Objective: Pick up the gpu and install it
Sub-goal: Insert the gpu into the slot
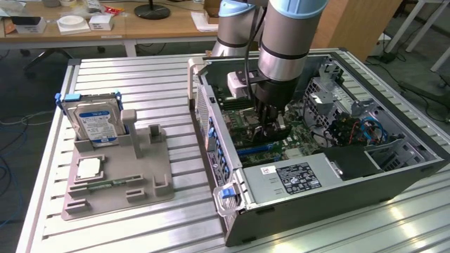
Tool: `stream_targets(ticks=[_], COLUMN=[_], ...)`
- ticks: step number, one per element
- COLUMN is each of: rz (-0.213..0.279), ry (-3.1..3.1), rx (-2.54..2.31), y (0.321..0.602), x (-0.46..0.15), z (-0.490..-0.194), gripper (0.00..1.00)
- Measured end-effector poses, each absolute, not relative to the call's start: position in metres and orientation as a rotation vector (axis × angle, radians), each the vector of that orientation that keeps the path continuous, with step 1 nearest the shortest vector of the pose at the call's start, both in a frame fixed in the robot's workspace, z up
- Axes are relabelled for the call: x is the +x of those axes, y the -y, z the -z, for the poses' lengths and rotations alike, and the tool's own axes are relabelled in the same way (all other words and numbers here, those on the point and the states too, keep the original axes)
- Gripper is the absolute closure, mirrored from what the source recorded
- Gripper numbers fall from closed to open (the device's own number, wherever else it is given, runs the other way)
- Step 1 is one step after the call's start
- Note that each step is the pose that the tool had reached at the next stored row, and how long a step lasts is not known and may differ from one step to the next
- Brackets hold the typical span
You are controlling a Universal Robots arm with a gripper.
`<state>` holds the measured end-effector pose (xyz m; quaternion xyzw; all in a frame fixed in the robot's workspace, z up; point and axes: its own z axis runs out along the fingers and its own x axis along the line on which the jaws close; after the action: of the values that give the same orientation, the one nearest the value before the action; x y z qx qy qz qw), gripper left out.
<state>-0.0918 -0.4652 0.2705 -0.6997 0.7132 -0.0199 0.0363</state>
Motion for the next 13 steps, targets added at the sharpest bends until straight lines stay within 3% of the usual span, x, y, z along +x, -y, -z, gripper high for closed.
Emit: stream_targets(ticks=[13], rz=[0.061], ry=[-2.19], rx=[-2.149], y=[0.4635], x=[-0.092], z=[-0.2698], gripper=[0.74])
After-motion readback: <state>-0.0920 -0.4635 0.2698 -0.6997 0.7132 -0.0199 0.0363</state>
